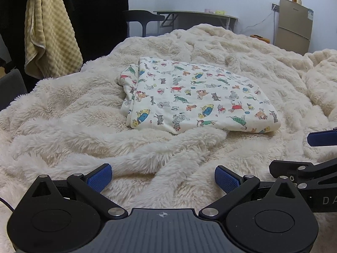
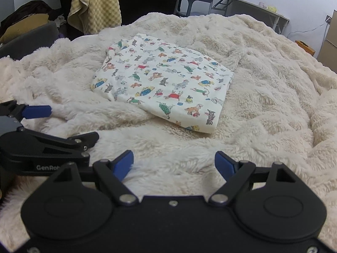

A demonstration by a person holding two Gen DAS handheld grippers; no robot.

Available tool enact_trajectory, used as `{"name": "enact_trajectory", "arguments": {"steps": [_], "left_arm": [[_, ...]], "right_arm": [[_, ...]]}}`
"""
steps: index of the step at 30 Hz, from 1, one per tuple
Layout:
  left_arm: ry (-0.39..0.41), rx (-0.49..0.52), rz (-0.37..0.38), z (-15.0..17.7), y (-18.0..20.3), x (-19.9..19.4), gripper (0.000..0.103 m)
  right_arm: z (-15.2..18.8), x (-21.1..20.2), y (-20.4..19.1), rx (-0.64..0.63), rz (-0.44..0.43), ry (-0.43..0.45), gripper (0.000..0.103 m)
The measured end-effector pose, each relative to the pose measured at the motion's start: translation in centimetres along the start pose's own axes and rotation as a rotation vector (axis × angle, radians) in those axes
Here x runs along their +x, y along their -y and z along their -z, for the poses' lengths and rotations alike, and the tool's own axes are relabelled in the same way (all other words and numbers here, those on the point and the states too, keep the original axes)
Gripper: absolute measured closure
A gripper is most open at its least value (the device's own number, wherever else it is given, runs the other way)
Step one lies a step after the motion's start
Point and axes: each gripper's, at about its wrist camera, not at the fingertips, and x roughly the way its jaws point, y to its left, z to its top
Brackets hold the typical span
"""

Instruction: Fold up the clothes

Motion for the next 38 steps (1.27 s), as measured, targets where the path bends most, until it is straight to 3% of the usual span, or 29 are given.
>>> {"name": "enact_trajectory", "arguments": {"steps": [38], "left_arm": [[-0.004, 0.025, -0.007, 0.29, 0.39, 0.20, 0.000]], "right_arm": [[0.10, 0.03, -0.03, -0.004, -0.009, -0.006, 0.020]]}}
